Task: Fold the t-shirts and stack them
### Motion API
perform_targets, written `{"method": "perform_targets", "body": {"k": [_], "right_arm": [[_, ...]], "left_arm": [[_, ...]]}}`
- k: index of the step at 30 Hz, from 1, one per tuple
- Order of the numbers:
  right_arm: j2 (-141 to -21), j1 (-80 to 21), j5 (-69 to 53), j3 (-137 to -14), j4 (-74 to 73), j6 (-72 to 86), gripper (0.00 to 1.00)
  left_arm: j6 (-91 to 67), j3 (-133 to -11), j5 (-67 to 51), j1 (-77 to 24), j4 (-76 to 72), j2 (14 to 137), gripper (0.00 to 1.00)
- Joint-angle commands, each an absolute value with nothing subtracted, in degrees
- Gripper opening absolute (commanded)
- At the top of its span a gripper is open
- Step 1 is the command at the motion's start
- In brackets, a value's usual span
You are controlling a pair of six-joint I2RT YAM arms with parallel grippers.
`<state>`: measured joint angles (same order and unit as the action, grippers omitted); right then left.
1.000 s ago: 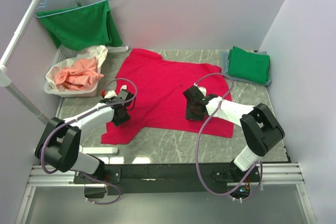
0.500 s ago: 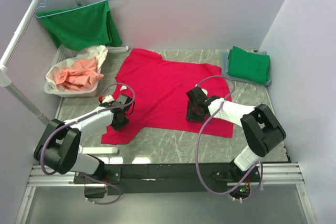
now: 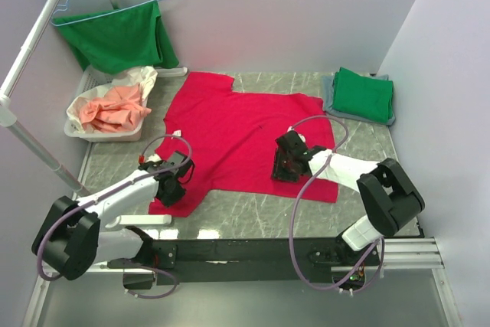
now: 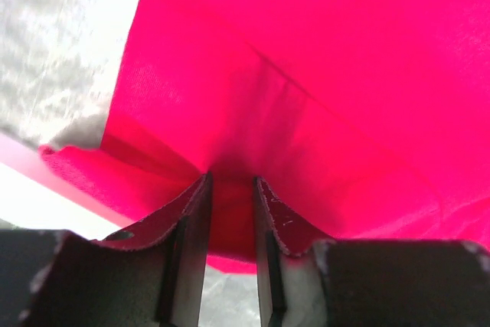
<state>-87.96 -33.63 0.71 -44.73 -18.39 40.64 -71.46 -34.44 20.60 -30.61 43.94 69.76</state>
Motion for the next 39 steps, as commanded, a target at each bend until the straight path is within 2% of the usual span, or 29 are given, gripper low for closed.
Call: {"method": "perform_targets", "body": {"k": [1,17,22,26,31,33,39], "right_arm": [[-88.9,-34.8,-2.4,-40.3,-23.7,42.8,0.47],[-85.3,-35.6,-0.9,-33.6,-26.0,50.9,0.44],[-81.8,-35.7,2.2,-35.0,-28.6,51.5,0.43],[-76.5,-35.6,6.2,-38.3,-31.9,50.2,0.47],[-73.5,-34.8,9.7,-44.3,-32.1,46.2,0.52],[-74.5,-33.5,10.9,-46.5,-32.3,44.6,0.55],[-80.2,-32.5,10.9,-46.5,-31.3,40.9,0.55]], "left_arm": [[-77.5,-33.5,19.9,-32.2,49.8,67.1,0.31],[-82.8,-31.9,18.7,-34.0,54.0,62.8,0.25],[-81.2,-35.9,20.8,-34.2,55.4,61.7,0.21],[-78.8,-42.2,27.4,-34.2,57.0,61.9,0.25],[-74.5,-50.8,32.9,-34.0,54.7,67.1,0.32],[-71.7,-53.5,32.9,-33.9,51.9,70.7,0.32],[-69.6,-55.9,32.1,-33.7,48.9,81.7,0.30]]}}
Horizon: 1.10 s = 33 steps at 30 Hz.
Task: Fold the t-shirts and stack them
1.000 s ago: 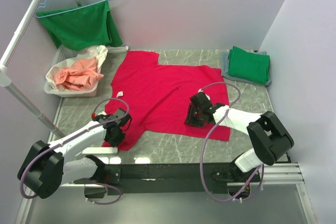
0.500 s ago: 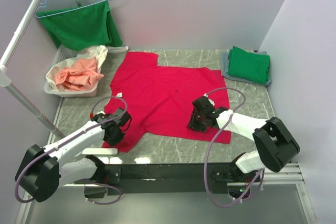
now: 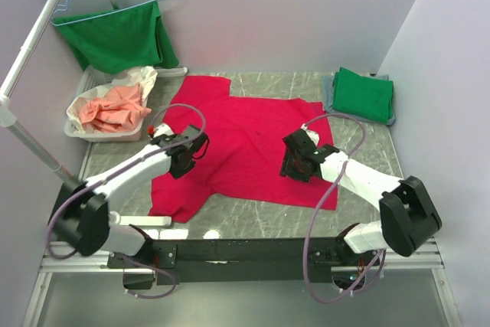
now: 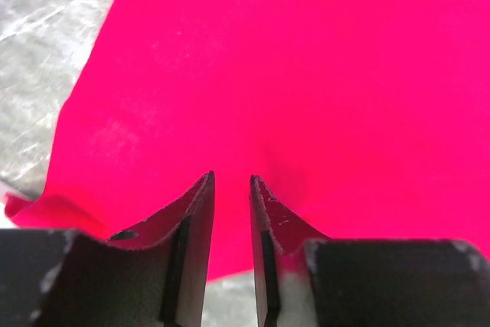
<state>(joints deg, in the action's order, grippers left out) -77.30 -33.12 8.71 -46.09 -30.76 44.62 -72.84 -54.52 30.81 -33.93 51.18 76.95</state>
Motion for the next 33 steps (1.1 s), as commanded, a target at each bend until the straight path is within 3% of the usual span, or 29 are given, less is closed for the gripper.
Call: {"method": "perform_targets", "body": {"k": [1,23,33], "right_arm": [[-81.1,-32.5,10.8,-46.2,-31.1,40.4,0.55],[-90.1,-33.0,1.6,-34.3,-28.7,46.8,0.49],[-87.5,-40.1,0.7,-25.6,-26.2,56.4,0.48]], "left_arm": [[-69.9,-55.7,32.3,-33.6,48.7,82.6,0.29],[-64.3,-54.9,31.3,-26.8,43.9,82.4,0.31],[-63.3,-55.5,30.8,-26.5,43.0,85.2,0.30]]}}
